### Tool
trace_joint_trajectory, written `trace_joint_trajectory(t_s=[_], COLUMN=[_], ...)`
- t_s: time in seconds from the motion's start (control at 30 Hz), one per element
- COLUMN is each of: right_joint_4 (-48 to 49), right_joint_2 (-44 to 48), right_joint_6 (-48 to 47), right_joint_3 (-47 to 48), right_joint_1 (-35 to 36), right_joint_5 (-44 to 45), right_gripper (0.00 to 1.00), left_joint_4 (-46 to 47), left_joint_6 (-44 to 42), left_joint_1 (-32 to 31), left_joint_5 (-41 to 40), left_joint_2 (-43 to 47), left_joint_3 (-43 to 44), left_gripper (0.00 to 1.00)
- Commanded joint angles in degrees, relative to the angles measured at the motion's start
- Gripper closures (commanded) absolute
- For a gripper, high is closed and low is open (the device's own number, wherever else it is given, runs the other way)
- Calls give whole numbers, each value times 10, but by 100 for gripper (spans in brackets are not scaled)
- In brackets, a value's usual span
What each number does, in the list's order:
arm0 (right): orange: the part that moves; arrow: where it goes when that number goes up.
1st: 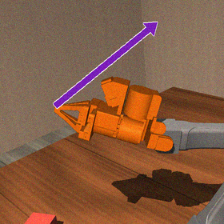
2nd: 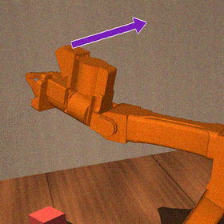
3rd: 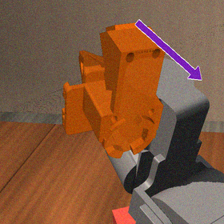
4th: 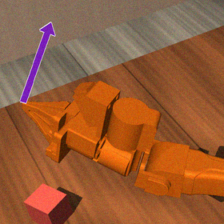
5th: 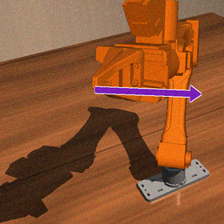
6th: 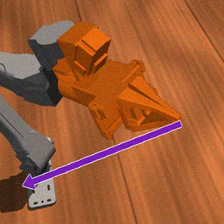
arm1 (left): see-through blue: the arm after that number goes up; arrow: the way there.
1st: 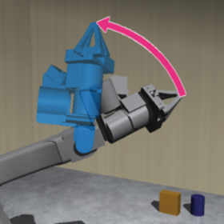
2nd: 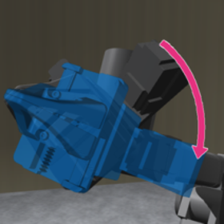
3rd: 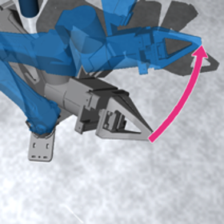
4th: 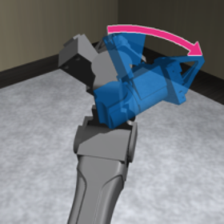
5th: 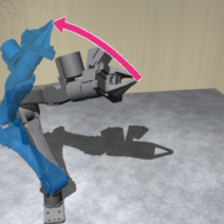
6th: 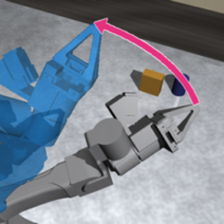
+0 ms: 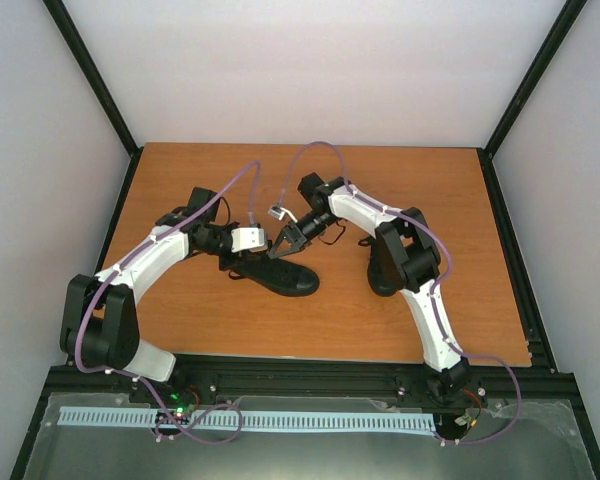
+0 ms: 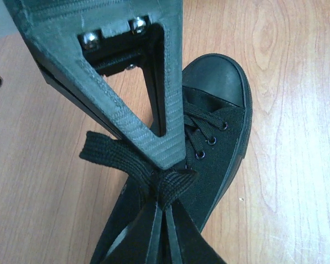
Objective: Tie the shoes
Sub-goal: Tie the shoelace on the shoe.
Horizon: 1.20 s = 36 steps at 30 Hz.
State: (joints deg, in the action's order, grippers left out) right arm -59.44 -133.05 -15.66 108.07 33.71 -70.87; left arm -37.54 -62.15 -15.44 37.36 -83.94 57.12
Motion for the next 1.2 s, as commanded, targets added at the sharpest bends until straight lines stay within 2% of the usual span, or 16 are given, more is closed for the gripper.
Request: trace_joint_trajectory(t_s=[0.0, 0.33, 0.8, 1.03, 1.17], right_joint_4=[-13, -22, -109, -68, -60], right_joint_2=[-19, -42, -50, -51, -48], right_joint_6=[-10, -10, -94, -45, -32], right_joint_3=[22, 51, 62, 79, 75], right_joint_1=[9, 23, 36, 41, 45], right_joint_5=[3, 9, 61, 76, 117], right_gripper=[97, 97, 97, 95, 93], left_joint_4=[3, -4, 0, 0, 2], left_joint_6=[-13, -22, -26, -33, -28], left_joint_1=[-1, -1, -1, -1, -1], left_joint_5=[33, 46, 28, 41, 40], left_joint_2=[11, 10, -1, -7, -16], left_joint_3=[11, 12, 9, 8, 10], left_gripper=[95, 95, 96, 95, 96])
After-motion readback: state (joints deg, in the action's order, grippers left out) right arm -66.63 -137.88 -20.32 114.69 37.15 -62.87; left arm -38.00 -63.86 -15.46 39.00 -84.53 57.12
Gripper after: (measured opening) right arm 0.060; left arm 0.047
